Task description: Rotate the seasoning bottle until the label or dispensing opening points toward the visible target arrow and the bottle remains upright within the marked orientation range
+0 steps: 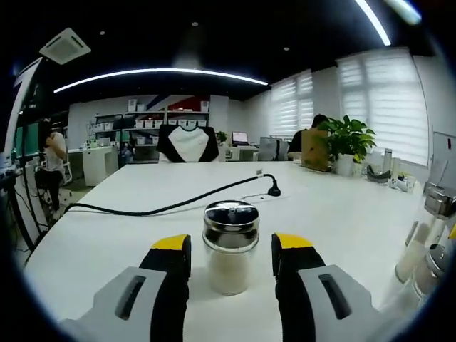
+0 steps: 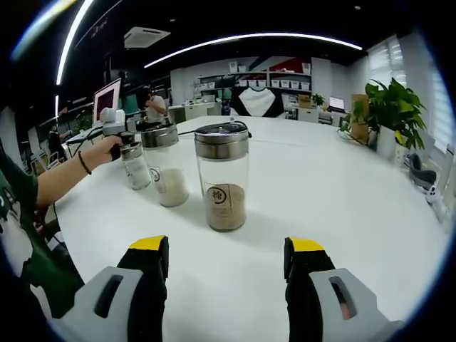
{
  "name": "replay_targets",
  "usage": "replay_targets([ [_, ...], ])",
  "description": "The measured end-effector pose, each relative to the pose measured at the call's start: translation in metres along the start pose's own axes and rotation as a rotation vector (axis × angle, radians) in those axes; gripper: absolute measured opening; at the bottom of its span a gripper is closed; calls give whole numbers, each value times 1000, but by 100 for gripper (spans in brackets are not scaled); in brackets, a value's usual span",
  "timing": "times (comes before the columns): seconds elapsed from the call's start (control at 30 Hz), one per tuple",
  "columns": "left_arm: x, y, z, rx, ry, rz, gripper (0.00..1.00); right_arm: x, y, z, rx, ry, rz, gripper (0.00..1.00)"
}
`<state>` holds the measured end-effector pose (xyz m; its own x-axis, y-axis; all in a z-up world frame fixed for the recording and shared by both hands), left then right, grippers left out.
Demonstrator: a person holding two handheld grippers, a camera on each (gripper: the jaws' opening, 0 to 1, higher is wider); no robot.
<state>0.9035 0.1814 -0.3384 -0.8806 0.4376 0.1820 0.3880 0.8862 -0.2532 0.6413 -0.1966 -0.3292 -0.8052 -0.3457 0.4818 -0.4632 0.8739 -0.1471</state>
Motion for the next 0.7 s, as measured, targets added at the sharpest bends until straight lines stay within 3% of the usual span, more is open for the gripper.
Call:
replay_targets([
  [0.2,-10,2,3,-16,21,-7,45,2,-2,1,-4,3,8,67],
  [0.37,-16,3,6,-26,34,4,36,3,-2,1,-4,2,11,67],
  [0.7,-17,4,5,-41,27,17,35,2,-4,2,-8,4,14,66],
])
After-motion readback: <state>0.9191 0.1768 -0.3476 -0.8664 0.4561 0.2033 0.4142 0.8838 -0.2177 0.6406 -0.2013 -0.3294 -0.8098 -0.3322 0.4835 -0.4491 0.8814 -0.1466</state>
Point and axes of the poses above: the point that each gripper's makers call its tool centre point, and the gripper's own axes: x roughly backward along the fingers, y roughly to its left, z roughly out of its underside, the point moved 9 cm from there along x, roughly backward along the fingers, and after that the axes turned 12 degrees about x, right-handed, at the moved point
